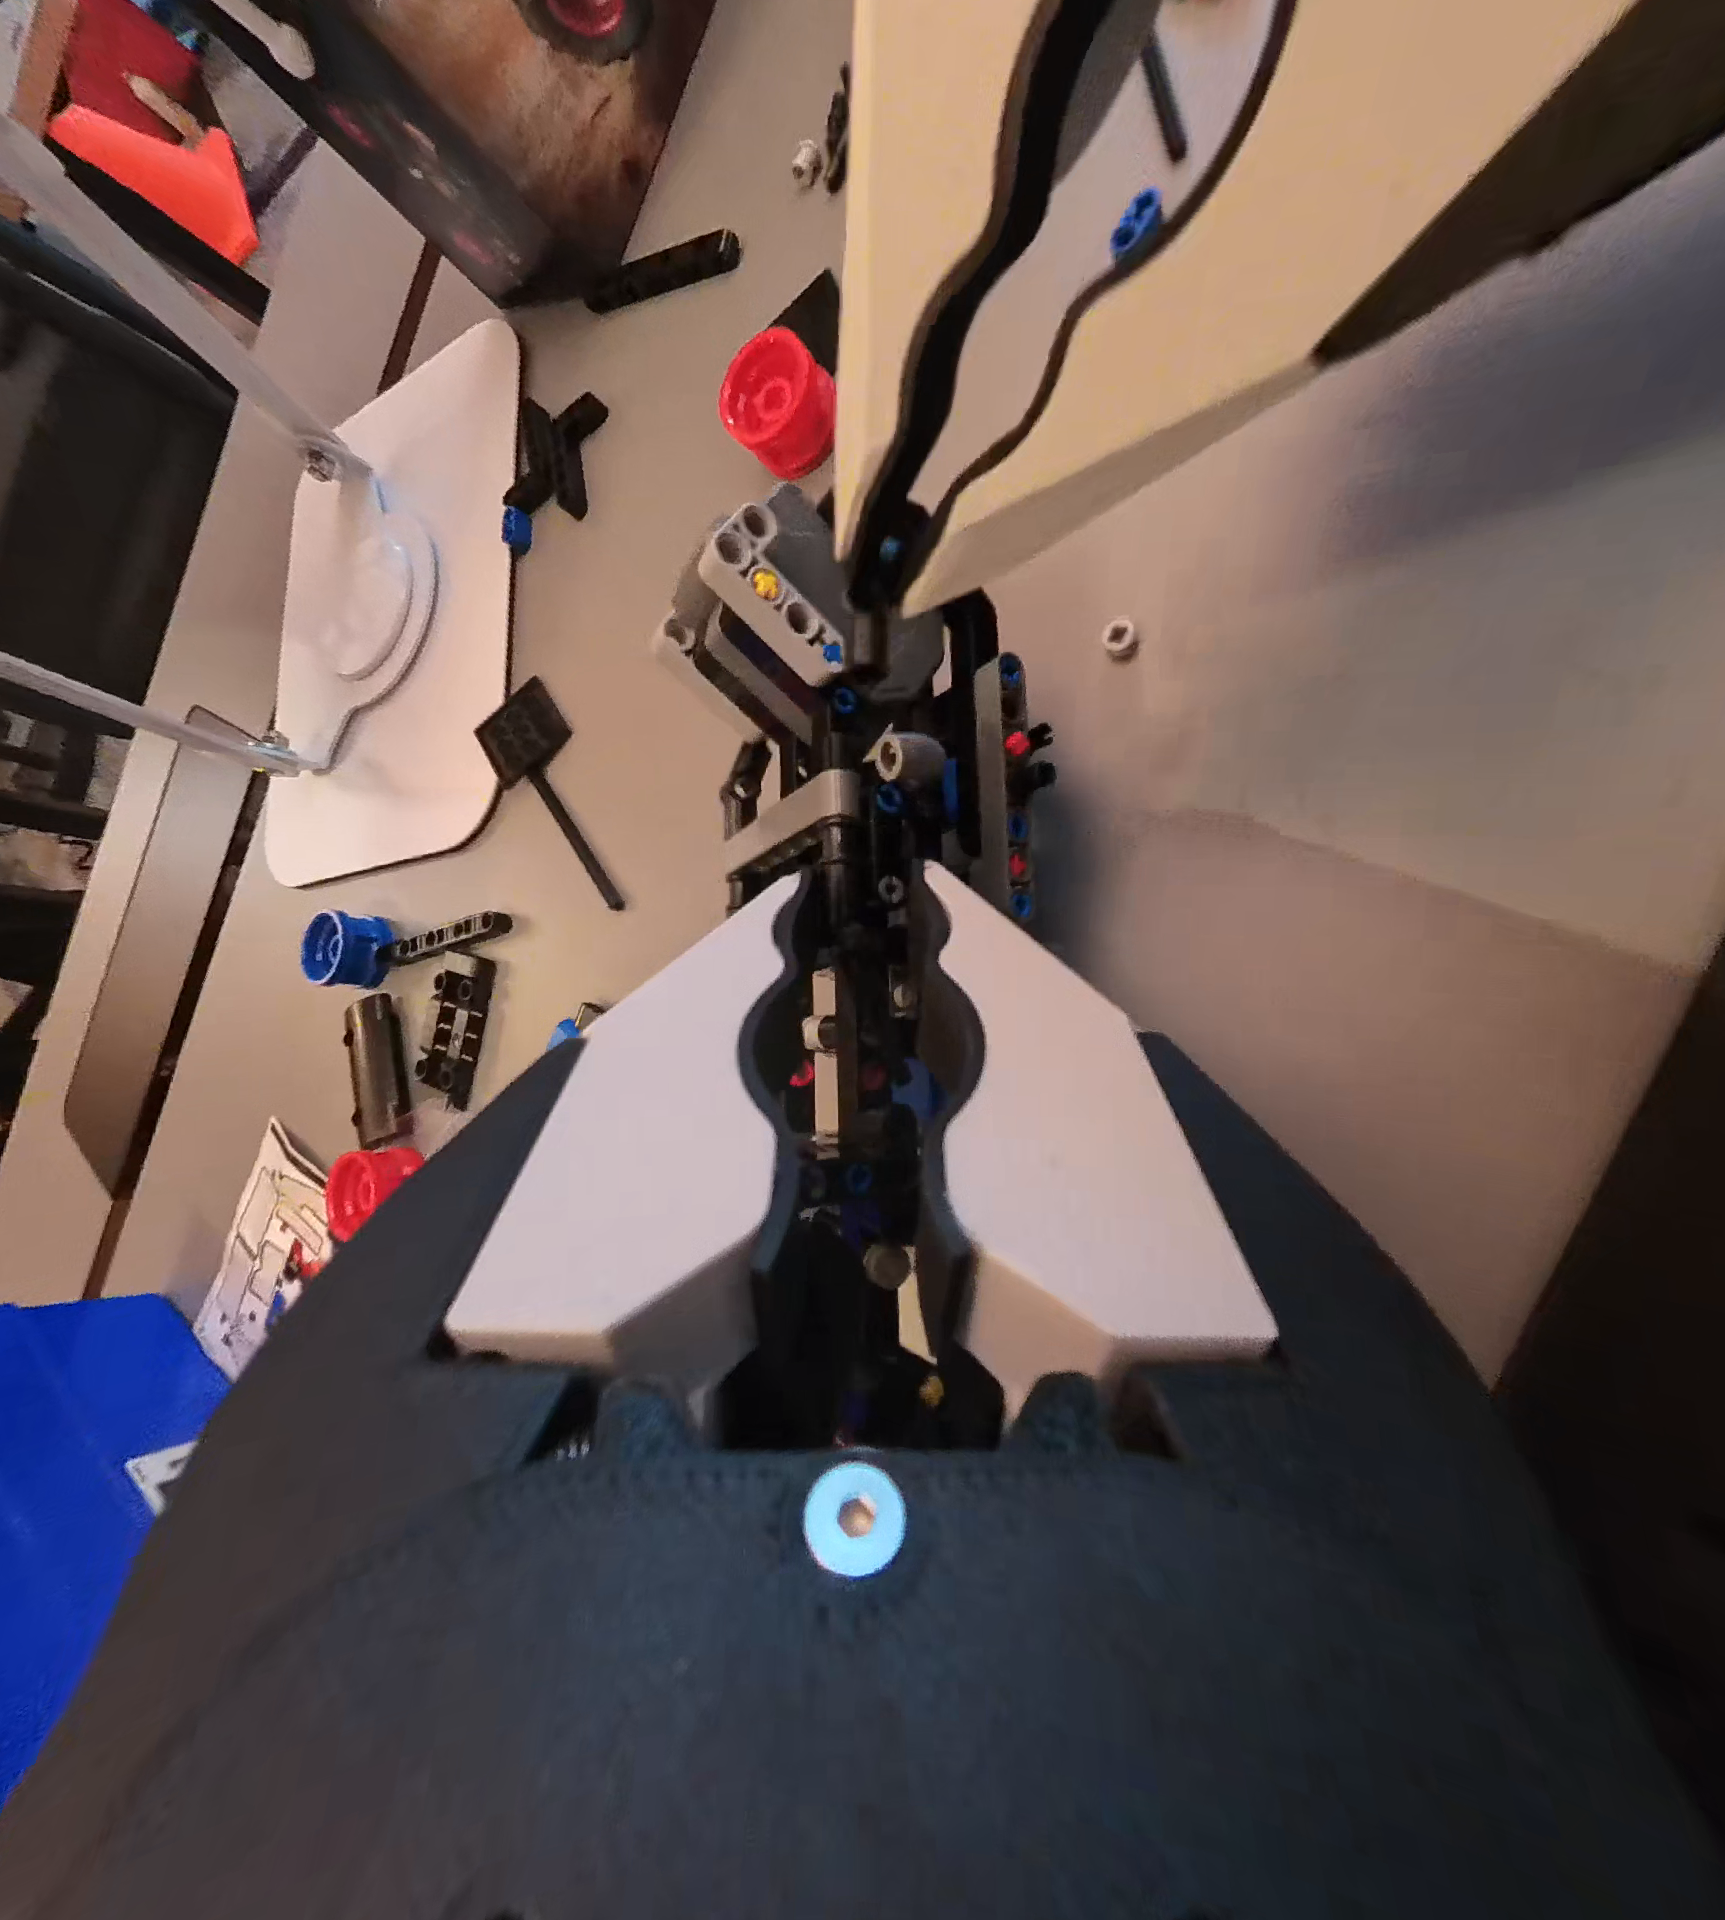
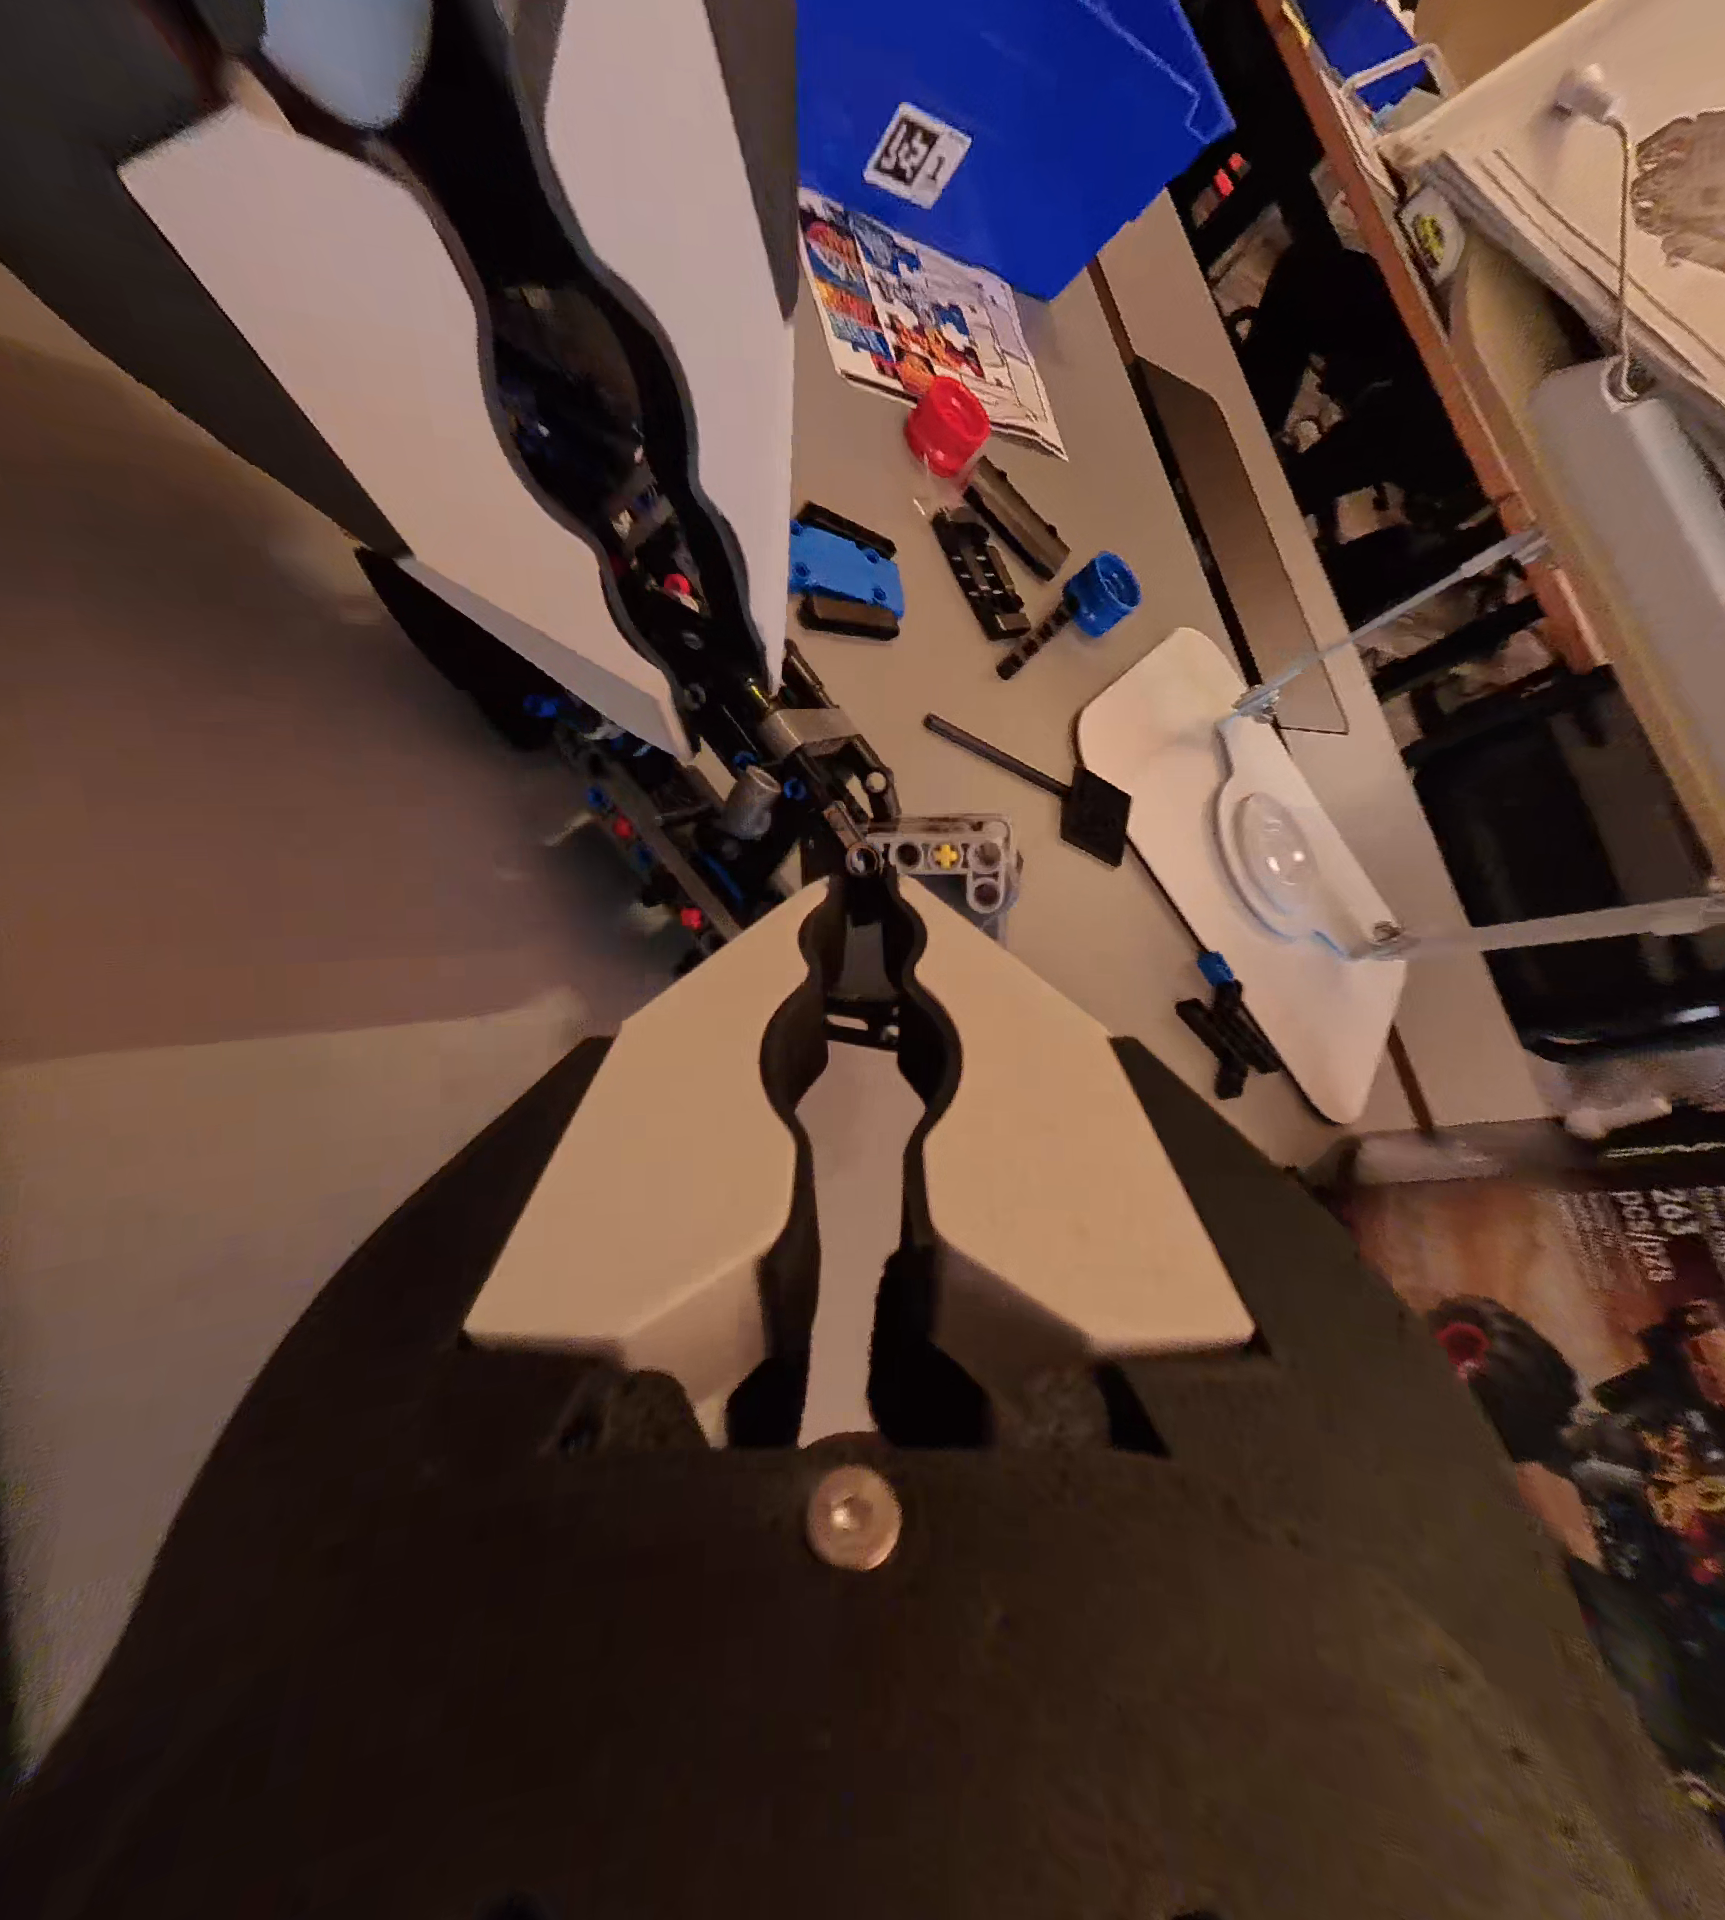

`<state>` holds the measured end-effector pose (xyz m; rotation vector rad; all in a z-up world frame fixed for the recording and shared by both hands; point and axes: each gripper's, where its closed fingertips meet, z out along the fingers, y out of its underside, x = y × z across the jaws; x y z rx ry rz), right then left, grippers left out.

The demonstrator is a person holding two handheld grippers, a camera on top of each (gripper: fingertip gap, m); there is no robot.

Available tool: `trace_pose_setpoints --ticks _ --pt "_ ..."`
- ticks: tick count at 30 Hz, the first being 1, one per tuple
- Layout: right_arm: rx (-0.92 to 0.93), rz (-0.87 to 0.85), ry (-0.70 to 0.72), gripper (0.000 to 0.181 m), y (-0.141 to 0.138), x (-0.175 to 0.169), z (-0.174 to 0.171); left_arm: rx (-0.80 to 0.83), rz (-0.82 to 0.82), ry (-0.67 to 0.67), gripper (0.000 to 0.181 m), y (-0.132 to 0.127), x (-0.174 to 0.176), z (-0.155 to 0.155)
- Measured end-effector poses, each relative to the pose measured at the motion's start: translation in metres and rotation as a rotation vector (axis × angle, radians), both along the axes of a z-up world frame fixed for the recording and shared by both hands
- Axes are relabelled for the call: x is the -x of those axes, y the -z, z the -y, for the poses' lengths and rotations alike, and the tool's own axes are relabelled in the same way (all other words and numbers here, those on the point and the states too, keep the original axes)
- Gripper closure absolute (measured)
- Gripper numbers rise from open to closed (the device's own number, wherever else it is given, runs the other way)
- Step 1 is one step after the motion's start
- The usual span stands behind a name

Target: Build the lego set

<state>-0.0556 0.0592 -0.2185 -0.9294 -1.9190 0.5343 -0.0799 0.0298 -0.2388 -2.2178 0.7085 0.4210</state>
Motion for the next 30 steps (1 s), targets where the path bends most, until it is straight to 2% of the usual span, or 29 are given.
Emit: trace_pose_setpoints --ticks 12,30 --pt "-0.077 -0.022 0.038 0.177 0.009 0.014 -0.006 -0.028 0.064 0.01 0.167 -0.001 0.002 -0.008" --pt "-0.045 -0.042 0.11 0.178 0.009 0.023 -0.011 -0.025 0.075 0.034 0.169 -0.001 0.006 -0.013"
